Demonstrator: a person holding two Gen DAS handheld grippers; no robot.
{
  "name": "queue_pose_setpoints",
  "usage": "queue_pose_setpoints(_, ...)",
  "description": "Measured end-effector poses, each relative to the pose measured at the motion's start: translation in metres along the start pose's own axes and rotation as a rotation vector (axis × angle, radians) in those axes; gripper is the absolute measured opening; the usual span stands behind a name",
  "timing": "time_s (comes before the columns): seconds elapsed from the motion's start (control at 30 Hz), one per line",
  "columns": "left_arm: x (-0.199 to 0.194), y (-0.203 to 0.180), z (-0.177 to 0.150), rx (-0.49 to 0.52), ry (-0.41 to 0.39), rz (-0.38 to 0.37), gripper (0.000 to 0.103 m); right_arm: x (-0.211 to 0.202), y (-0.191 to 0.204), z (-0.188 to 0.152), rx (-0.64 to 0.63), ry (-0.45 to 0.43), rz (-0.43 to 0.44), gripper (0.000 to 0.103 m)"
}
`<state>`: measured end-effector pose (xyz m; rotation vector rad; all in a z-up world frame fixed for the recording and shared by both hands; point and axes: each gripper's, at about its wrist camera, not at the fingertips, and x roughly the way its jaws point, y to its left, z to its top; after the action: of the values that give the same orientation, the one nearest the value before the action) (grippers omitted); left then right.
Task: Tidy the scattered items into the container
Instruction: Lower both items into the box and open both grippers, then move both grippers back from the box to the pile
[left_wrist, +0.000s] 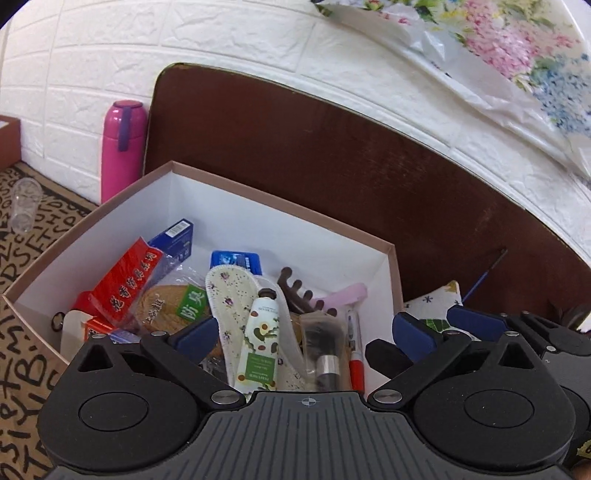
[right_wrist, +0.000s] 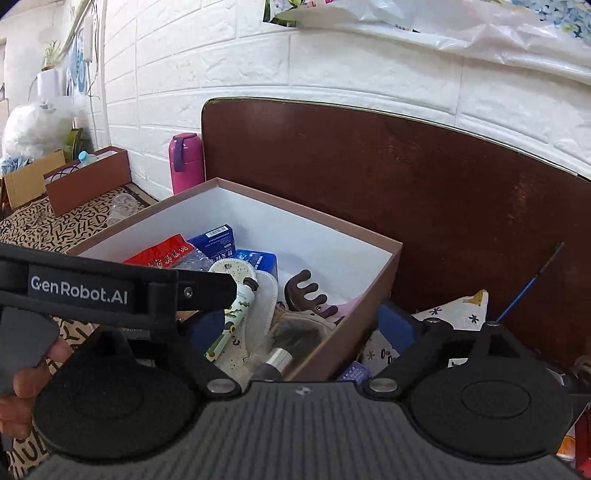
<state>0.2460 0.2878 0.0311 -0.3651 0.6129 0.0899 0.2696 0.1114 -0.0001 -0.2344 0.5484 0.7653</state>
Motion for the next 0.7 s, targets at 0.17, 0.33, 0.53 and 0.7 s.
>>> queue_pose_setpoints(0.17, -0.021, -0.021, 0.001, 0.033, -0.009, -0.027, 0.103, -0.025, 0.003, 0.002, -0.009, -0.03, 0.023, 0.097)
queue_pose_setpoints(0.33, -0.046, -0.047, -0.009, 0.056, -0.023, -0.07, 0.103, -0.064, 0.008, -0.002, -0.061, -0.081, 0.016, 0.1)
queue_pose_setpoints(0.53, -0.069, -0.079, -0.038, 0.062, -0.027, -0.14, 0.103, -0.111, 0.003, -0.025, -0.078, -0.132, 0.0, 0.101)
queue_pose_setpoints(0.7, -0.083, -0.106, -0.07, 0.101, -0.033, -0.168, 0.103, -0.141, -0.005, -0.056, -0.053, -0.159, -0.026, 0.101)
